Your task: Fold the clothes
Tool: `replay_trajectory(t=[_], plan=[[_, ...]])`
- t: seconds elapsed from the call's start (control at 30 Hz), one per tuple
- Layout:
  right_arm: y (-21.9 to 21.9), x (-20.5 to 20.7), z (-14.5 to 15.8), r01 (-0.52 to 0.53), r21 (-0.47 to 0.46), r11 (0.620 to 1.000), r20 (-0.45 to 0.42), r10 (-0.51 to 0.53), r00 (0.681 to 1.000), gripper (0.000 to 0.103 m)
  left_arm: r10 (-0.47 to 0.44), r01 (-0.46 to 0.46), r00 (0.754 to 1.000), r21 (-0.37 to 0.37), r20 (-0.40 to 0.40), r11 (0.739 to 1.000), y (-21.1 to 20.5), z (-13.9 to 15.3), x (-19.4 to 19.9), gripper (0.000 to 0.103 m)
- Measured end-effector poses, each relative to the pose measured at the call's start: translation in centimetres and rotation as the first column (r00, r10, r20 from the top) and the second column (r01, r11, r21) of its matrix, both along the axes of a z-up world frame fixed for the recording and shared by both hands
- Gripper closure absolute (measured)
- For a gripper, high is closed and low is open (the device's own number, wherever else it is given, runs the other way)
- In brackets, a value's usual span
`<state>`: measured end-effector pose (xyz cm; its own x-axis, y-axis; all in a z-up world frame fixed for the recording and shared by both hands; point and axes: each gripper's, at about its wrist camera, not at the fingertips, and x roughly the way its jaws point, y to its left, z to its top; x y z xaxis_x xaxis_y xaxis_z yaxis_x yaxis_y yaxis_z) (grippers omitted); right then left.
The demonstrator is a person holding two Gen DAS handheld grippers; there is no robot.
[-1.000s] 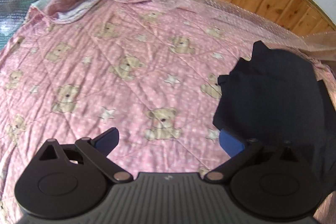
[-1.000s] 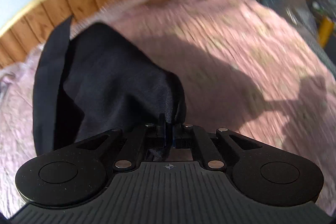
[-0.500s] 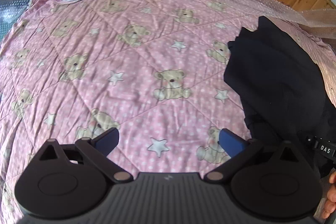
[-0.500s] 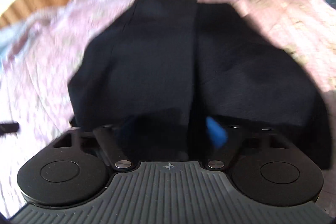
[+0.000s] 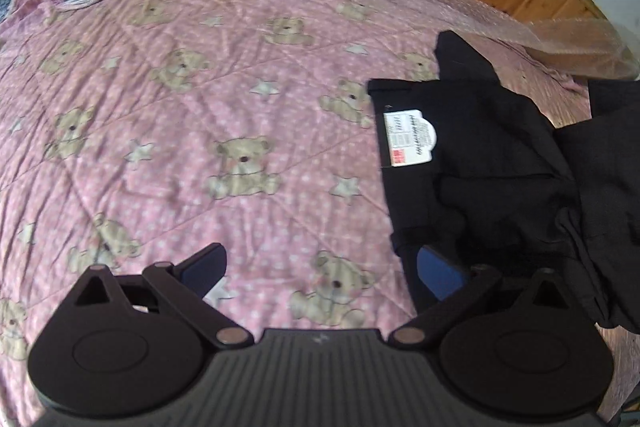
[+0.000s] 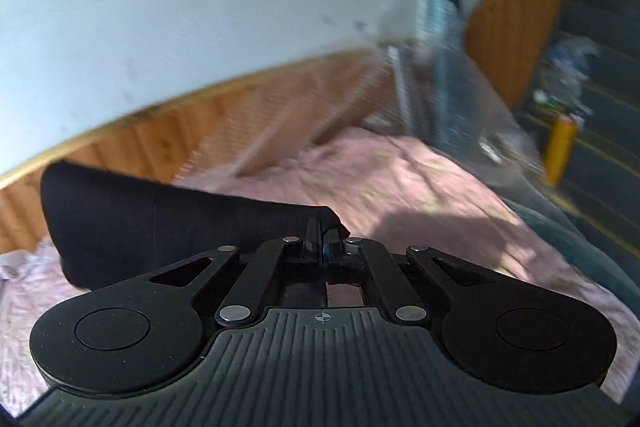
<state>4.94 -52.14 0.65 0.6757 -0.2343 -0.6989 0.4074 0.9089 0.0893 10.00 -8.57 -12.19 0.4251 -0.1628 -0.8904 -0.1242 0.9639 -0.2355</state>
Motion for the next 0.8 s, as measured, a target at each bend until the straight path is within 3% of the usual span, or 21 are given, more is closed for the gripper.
replay_trajectory(t=[0.03,0.1,0.13,0.17,0.2,0.3,0.37,0.4,0.43,0.5,0.6,0.7,0.8], plan=[[-1.7,-0.5,0.7,0.05,-0.01,0.999,0.007,-0.05,0.999,0.101,-0.027,0.027,1.0,0.0,-0.006,1.0,-1.2,-0.7,0.5,0.0],[-3.4,-2.3,-2.3,0.073,0.064,0.995,-0.09,-0.067,0.994,0.088,-0.067,0.066,0.997,-0.019,-0.027,0.998,-3.3,-2.2,1.4,0.0],[-3.8,-3.5,-4.0,0.083,0.104,0.991,-0.12,-0.07,0.99,0.077,-0.085,0.084,0.996,-0.024,-0.039,0.996,-4.4,-3.0,1.8,0.0],[-3.6,-4.6,-5.2,0.089,0.119,0.989,-0.136,-0.073,0.988,0.06,-0.105,0.104,0.993,-0.026,-0.055,0.994,-5.5,-3.8,2.0,0.0],[-3.4,-5.6,-6.3,0.094,0.127,0.987,-0.148,-0.075,0.986,0.051,-0.127,0.125,0.989,-0.027,-0.072,0.992,-6.7,-4.7,2.2,0.0],[-2.8,-7.2,-9.2,0.076,0.178,0.981,-0.193,-0.041,0.98,0.048,-0.171,0.173,0.985,0.104,-0.025,0.979,-9.9,-5.4,2.1,0.0],[-2.9,-7.4,-10.3,0.071,0.203,0.977,-0.205,-0.028,0.978,0.048,-0.175,0.171,0.984,0.145,0.018,0.975,-10.7,-4.9,1.9,0.045],[-3.2,-7.4,-10.5,0.074,0.209,0.975,-0.202,-0.031,0.979,0.047,-0.163,0.157,0.986,0.124,0.038,0.98,-10.4,-4.1,1.9,0.091],[-3.4,-7.3,-10.7,0.078,0.214,0.974,-0.198,-0.035,0.98,0.047,-0.147,0.142,0.988,0.09,0.055,0.986,-9.9,-3.3,2.1,0.102],[-3.9,-7.2,-11.1,0.085,0.226,0.97,-0.191,-0.041,0.981,0.047,-0.072,0.071,0.987,0.011,0.141,0.997,-7.1,0.2,2.1,0.102],[-4.7,-5.9,-11.1,0.073,0.249,0.966,-0.162,-0.032,0.986,0.047,0.015,-0.011,0.961,-0.016,0.275,1.0,-0.3,7.1,0.5,0.102],[-4.3,-4.4,-11.2,0.025,0.279,0.96,-0.136,0.014,0.991,0.047,0.133,-0.166,0.943,0.086,0.306,0.982,8.9,11.5,-3.1,0.102],[-2.4,-2.5,-12.1,-0.057,0.312,0.948,-0.127,0.101,0.987,0.045,0.257,-0.305,0.948,0.306,0.187,0.902,17.6,10.9,-7.9,0.102]])
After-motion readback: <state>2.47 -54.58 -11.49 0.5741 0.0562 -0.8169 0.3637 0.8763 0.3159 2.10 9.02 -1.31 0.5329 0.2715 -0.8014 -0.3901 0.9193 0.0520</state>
